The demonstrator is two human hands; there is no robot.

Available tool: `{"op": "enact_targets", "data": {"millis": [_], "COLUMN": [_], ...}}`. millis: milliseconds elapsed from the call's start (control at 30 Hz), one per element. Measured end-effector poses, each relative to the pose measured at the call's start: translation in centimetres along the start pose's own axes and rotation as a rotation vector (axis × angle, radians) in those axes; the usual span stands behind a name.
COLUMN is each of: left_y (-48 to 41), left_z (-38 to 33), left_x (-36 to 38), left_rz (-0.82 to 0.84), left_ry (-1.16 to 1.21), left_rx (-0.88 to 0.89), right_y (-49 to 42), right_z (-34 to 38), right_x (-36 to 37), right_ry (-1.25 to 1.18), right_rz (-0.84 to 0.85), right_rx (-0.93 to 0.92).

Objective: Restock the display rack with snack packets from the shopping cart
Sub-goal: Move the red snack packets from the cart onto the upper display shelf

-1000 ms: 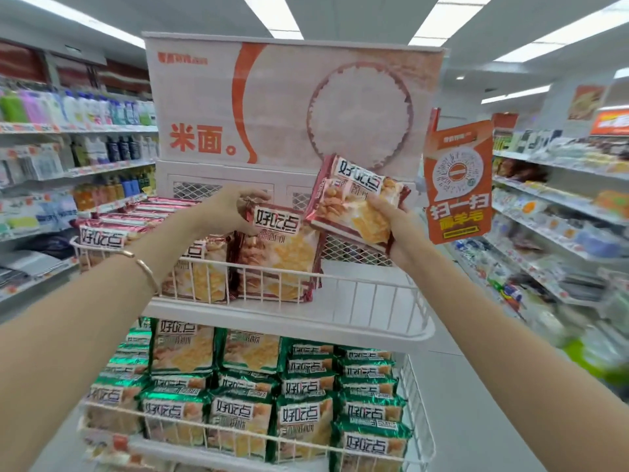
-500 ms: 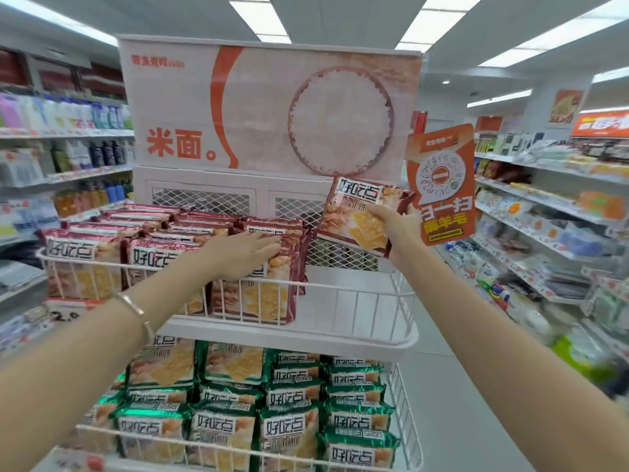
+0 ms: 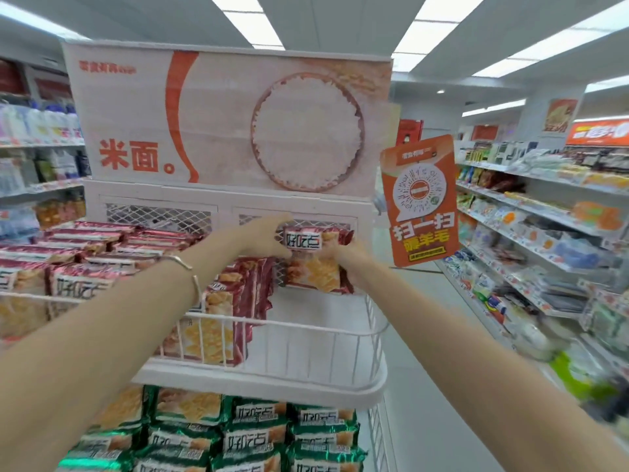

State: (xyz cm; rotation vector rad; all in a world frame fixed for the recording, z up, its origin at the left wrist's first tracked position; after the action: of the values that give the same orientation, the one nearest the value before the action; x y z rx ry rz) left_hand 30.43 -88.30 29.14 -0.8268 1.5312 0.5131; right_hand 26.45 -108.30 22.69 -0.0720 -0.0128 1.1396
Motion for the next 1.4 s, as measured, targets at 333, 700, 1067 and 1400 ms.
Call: {"op": "enact_targets", "data": {"millis": [333,700,1067,1400], "left_y": [-4.5,-4.6,-4.5,-4.2], "left_z": [1.8,1.7,0.7,0.8], "left_x": [2.6,3.0,4.5,4.0], "left_rz": [-0.040,-0.026,0.060,-0.078], "left_ry": [-0.321,-0.228,-0.497,-0.350], "left_rx": [-0.035,-0.079,-0.058,0.003], "right_y": [0.3,-1.6,-0.2,0.5], "right_z": [-0.2,-0.1,0.4,0.2], "right_x": [-1.2,-1.6,-2.2,-2.3], "right_ry": [0.474,0.316,0.669,1.034], "right_rz": [0.206,0.301,0.217,0.133], "right_rx": [-0.004,0.241,-0.168,-0.610]}}
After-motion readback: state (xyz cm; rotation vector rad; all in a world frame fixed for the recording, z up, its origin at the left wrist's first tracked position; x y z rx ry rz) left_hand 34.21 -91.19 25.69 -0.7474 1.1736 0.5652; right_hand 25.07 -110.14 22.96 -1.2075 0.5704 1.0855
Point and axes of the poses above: each hand's wrist, its own y-axis away from the middle knuckle, its own x-axis out of the palm, z = x × y, the point moved 2 cm from there along -y, towards the middle knuckle, and after that the axes turned 10 degrees about -y, right-handed, at the moved point
